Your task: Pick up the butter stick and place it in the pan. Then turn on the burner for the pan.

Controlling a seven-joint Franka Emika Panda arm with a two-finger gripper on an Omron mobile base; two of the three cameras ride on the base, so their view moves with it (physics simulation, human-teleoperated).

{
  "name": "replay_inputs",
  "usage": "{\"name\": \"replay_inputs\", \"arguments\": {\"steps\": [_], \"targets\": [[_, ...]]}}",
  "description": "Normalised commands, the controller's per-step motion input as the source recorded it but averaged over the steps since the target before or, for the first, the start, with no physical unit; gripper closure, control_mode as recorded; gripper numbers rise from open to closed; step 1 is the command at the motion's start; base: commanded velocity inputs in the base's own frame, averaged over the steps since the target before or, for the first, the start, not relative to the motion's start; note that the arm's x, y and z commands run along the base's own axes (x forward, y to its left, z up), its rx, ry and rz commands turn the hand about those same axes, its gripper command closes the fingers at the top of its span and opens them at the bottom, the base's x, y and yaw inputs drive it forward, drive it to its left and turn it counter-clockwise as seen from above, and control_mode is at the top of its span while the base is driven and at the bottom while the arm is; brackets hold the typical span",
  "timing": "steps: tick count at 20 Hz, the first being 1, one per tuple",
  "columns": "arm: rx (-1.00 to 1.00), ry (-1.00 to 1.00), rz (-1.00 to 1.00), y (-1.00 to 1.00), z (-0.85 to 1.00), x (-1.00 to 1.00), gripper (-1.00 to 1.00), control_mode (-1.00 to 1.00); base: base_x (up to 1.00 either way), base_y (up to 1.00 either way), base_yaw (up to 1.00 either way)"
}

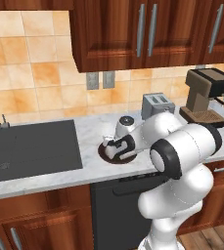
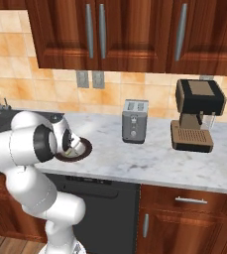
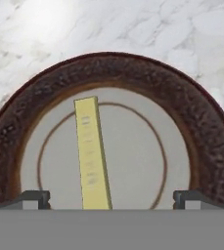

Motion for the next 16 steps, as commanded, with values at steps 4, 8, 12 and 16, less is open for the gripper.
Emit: {"name": "replay_inputs", "arguments": {"steps": [4, 8, 12, 16], "targets": [[0.00, 0.00, 0.05, 0.03, -0.21, 0.10, -1.00, -1.00, 0.00, 0.00, 0.00], [0.00, 0.00, 0.04, 0.08, -0.22, 0.16, -1.00, -1.00, 0.00, 0.00, 0.00], [0.00, 0.01, 0.02, 0.13, -0.22, 0.14, -1.00, -1.00, 0.00, 0.00, 0.00], [-0.01, 0.05, 0.01, 0.19, -0.28, 0.05, 1.00, -1.00, 0.00, 0.00, 0.00]]}}
